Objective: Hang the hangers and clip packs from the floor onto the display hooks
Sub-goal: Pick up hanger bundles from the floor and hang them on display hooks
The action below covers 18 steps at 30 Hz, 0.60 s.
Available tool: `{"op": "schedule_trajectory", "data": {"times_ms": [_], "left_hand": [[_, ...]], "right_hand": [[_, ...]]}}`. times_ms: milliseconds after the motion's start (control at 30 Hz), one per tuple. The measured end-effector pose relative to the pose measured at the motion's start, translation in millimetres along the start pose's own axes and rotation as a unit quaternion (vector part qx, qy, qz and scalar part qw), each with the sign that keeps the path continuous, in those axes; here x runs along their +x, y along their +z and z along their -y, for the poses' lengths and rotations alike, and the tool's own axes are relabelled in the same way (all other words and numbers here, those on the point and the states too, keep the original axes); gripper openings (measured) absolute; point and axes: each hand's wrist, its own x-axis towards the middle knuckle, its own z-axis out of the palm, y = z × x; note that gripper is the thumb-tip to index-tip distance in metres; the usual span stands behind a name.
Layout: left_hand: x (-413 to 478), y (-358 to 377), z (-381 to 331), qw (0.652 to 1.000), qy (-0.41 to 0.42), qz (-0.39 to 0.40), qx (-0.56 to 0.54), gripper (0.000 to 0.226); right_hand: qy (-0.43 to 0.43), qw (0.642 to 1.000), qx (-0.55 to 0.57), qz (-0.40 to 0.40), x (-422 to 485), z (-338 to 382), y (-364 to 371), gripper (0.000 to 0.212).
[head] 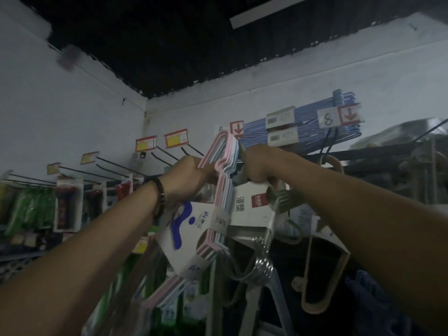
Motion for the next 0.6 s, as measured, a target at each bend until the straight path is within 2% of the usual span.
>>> {"op": "schedule_trajectory", "data": {"times_ms": [167, 233, 333, 467, 600], "left_hand": [[-10, -7, 9, 0.995, -0.032, 0.052, 0.073, 0.05], [-15, -2, 18, 0.994, -0.041, 0.046, 0.094, 0.048], [-24, 7, 30, 0.993, -0.069, 0.03, 0.092, 0.043], [-25, 25, 45, 0.994, -0.083, 0.017, 0.073, 0.043], [-22, 36, 51, 0.996, -0.076, -0.011, 0.049, 0.043]], "right_hand": [[0.039, 0.997, 0.065, -0.034, 7, 17, 38, 0.016], [0.065, 0.993, 0.091, -0.046, 11, 21, 58, 0.013], [0.081, 0.99, 0.112, -0.015, 16, 23, 87, 0.024], [0.098, 0.992, 0.062, 0.044, 24, 12, 116, 0.028], [0.108, 0.973, 0.192, 0.071, 21, -13, 119, 0.032]]}}
